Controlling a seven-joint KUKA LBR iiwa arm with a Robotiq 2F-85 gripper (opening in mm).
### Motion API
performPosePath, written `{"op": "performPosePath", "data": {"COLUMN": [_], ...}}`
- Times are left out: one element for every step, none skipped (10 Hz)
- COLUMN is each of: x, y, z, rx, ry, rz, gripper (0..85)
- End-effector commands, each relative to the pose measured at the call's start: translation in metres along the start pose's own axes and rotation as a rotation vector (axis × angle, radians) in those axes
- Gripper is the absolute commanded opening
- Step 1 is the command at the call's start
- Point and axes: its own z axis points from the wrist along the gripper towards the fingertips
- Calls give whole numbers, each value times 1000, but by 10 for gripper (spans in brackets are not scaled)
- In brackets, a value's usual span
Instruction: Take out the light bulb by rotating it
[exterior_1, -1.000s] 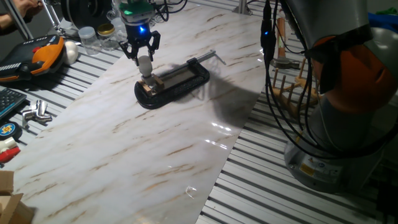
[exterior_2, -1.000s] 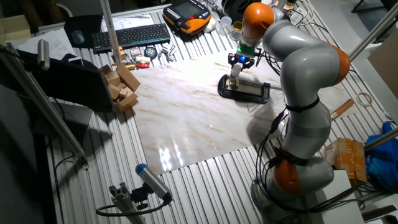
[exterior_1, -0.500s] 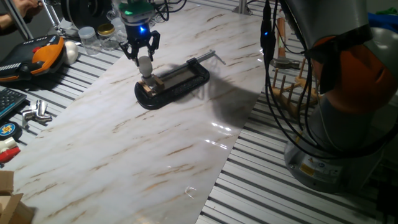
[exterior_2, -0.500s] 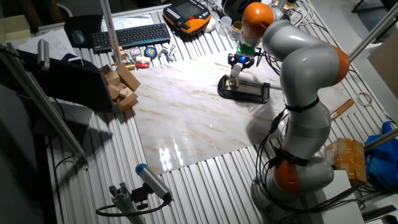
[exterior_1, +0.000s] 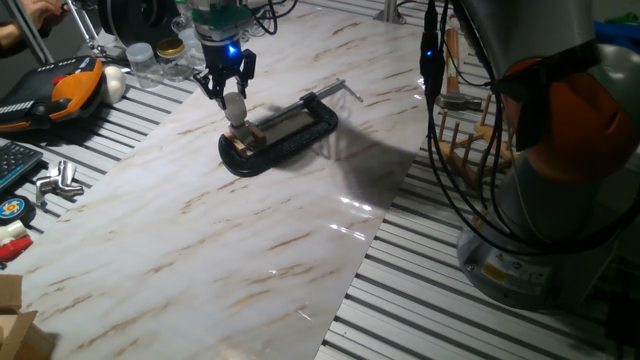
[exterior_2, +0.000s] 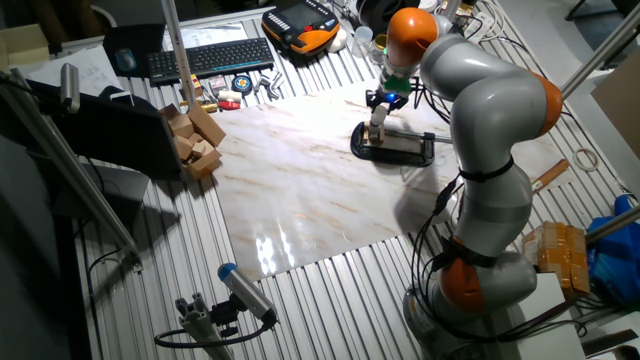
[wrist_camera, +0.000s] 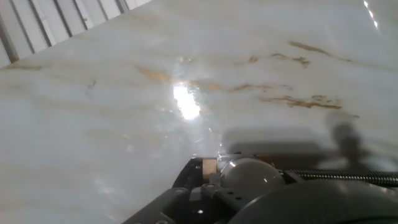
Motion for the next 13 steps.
{"op": "performPosePath", "data": {"x": [1, 2, 3, 5, 6, 6, 7, 7, 7, 8, 8, 8, 8], "y": [0, 0, 0, 1, 1, 2, 2, 2, 3, 3, 3, 3, 3], "z": [1, 1, -1, -2, -4, -5, -5, -5, -5, -5, -5, -5, -5], "rx": [1, 4, 20, 34, 38, 39, 37, 35, 30, 38, 43, 45, 43], "ry": [3, 3, 5, -1, -4, -5, -5, -3, -3, -8, -15, -22, -24], "rz": [1, -3, -2, -18, -35, -45, -52, -72, -101, -152, -199, -250, -282], "gripper": [0, 0, 0, 0, 0, 0, 0, 0, 0, 0, 0, 0, 0]}}
